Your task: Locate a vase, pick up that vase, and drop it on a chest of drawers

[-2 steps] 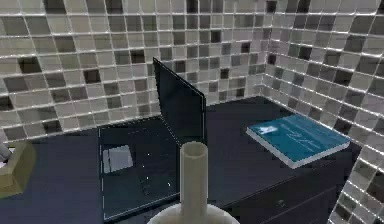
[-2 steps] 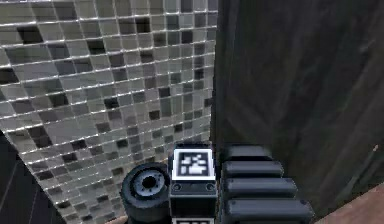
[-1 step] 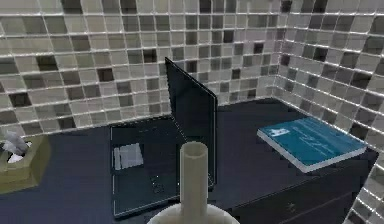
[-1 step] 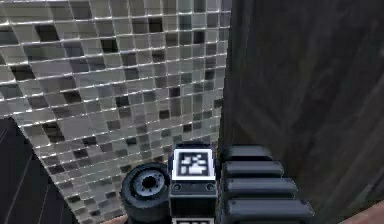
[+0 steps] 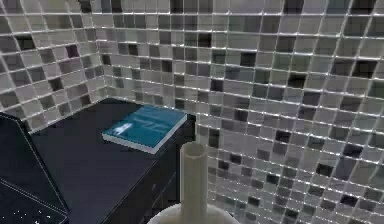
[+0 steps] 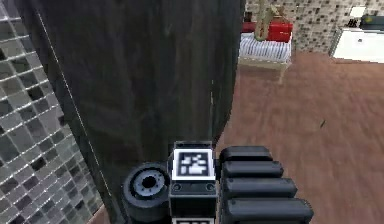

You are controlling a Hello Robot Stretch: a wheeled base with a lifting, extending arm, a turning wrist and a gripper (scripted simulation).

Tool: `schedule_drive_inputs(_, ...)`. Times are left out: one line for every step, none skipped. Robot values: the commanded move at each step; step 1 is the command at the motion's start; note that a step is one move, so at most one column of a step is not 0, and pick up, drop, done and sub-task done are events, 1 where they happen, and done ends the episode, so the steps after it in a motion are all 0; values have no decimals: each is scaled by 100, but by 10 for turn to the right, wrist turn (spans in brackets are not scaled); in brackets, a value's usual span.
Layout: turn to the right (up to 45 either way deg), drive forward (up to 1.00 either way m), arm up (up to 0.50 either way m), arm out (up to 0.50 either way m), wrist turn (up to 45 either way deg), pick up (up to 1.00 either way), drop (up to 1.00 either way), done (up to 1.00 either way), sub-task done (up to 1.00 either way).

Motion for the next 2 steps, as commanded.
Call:
schedule_drive_inputs(450,0,0,0,0,0,0,0,0)
schedule_drive_inputs(450,0,0,0,0,0,0,0,0)
